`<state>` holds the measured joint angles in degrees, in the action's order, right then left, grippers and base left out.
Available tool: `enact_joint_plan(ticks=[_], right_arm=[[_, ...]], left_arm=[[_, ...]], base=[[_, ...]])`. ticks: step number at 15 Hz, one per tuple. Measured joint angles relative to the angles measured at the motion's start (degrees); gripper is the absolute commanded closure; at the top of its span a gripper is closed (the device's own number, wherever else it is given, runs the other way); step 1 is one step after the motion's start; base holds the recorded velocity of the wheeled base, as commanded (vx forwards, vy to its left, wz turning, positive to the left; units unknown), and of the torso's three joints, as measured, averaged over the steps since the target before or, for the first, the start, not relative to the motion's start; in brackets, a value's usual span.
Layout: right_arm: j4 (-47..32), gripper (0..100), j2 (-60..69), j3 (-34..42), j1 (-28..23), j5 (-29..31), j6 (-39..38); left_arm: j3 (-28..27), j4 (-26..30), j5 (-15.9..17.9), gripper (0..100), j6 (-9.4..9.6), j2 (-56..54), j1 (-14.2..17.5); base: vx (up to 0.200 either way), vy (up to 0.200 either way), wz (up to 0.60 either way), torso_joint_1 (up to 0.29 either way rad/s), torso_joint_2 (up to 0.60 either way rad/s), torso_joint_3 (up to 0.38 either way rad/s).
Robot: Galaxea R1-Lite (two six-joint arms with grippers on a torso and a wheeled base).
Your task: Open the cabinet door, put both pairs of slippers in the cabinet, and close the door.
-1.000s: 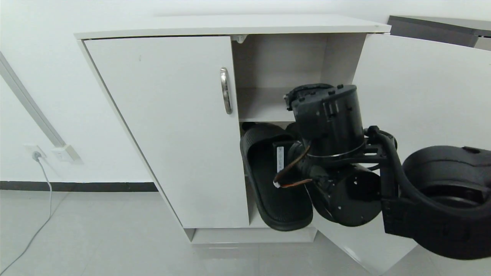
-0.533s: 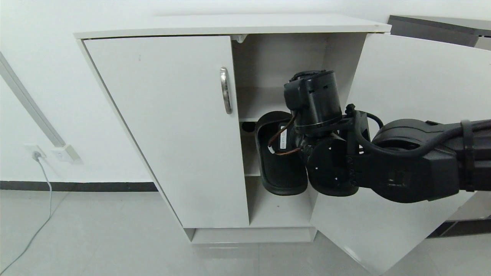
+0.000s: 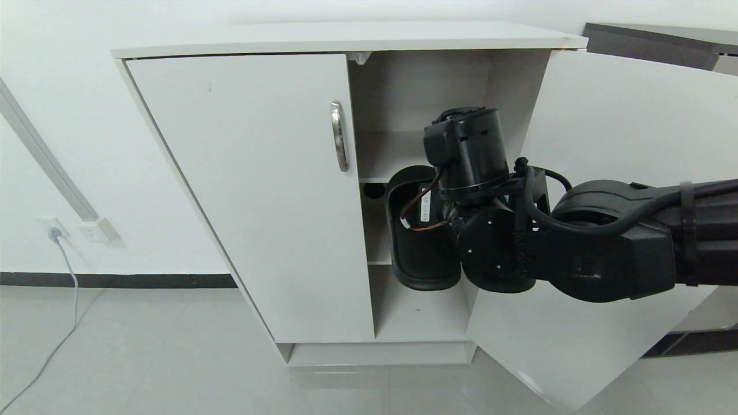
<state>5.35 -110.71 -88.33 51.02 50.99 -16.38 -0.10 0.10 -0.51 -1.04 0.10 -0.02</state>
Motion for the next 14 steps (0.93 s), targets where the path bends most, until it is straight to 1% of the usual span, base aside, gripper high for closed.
enact_joint_plan(ticks=[12,14], right_arm=[[0.5,100,-0.5,-0.2,0.0,0.0,0.2],[0.7,100,-1.1,-0.3,0.0,-0.3,0.1]], left_arm=[[0.0,0.0,0.0,100,0.11,0.0,0.0],[0.0,0.0,0.0,100,0.04,0.0,0.0]], base=[[0.200,0.000,0.00,0.001,0.00,0.003],[0.000,0.000,0.00,0.000,0.00,0.000]])
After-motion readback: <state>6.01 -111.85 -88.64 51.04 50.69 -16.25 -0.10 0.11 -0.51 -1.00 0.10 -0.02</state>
